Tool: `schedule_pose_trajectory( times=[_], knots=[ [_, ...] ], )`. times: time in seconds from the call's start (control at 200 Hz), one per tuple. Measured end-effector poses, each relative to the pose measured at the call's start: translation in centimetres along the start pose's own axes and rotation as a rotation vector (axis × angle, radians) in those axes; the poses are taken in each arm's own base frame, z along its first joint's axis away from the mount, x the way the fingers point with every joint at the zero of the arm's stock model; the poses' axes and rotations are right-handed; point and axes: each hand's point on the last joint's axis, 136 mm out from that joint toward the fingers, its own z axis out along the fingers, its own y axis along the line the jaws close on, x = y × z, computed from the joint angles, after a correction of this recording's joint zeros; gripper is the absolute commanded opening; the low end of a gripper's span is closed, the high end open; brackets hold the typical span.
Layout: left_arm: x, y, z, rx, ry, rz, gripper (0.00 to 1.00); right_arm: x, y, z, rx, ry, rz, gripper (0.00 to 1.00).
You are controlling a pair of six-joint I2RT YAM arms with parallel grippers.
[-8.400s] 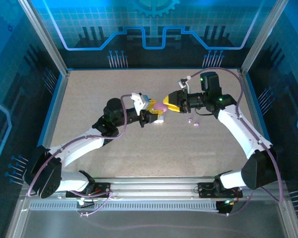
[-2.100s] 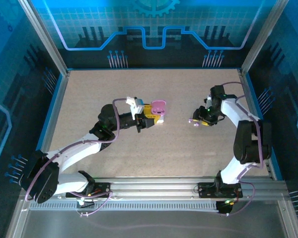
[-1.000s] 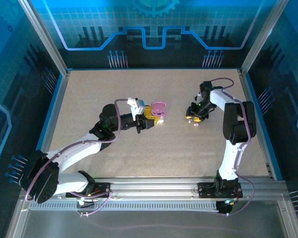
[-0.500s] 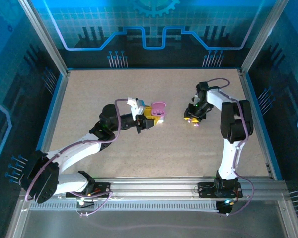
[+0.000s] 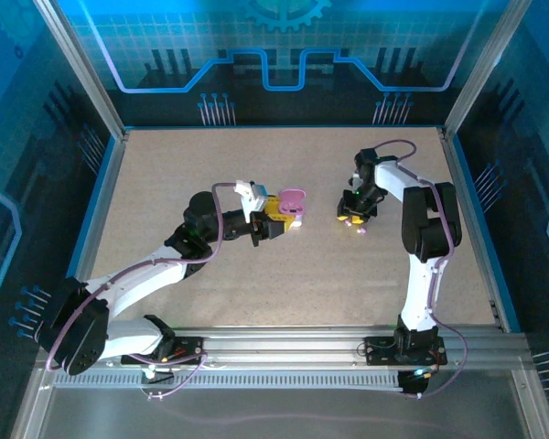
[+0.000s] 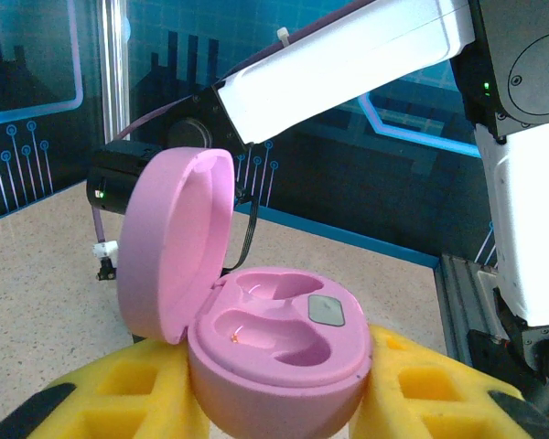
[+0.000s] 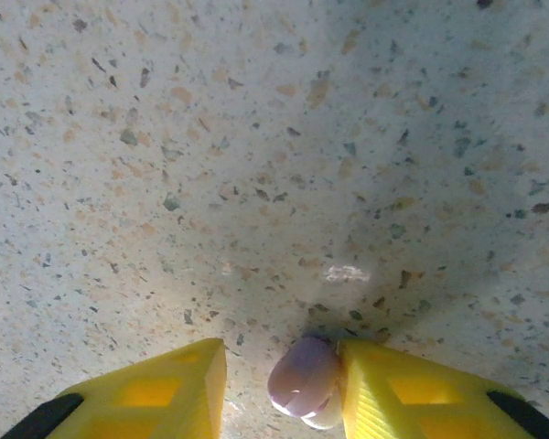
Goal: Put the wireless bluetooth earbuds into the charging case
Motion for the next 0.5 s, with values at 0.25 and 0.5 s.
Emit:
schedule_pose_trajectory(
  times=[0.25, 0.5],
  knots=[
    [0.01, -0.01, 0.0, 0.0, 0.0, 0.0, 0.33, -0.07, -0.08, 0.06, 0.062, 0.009, -0.032, 0.35],
    [0.01, -0.01, 0.0, 0.0, 0.0, 0.0, 0.33, -0.13, -0.34, 0.11, 0.101, 0.023, -0.039, 0.3]
  ],
)
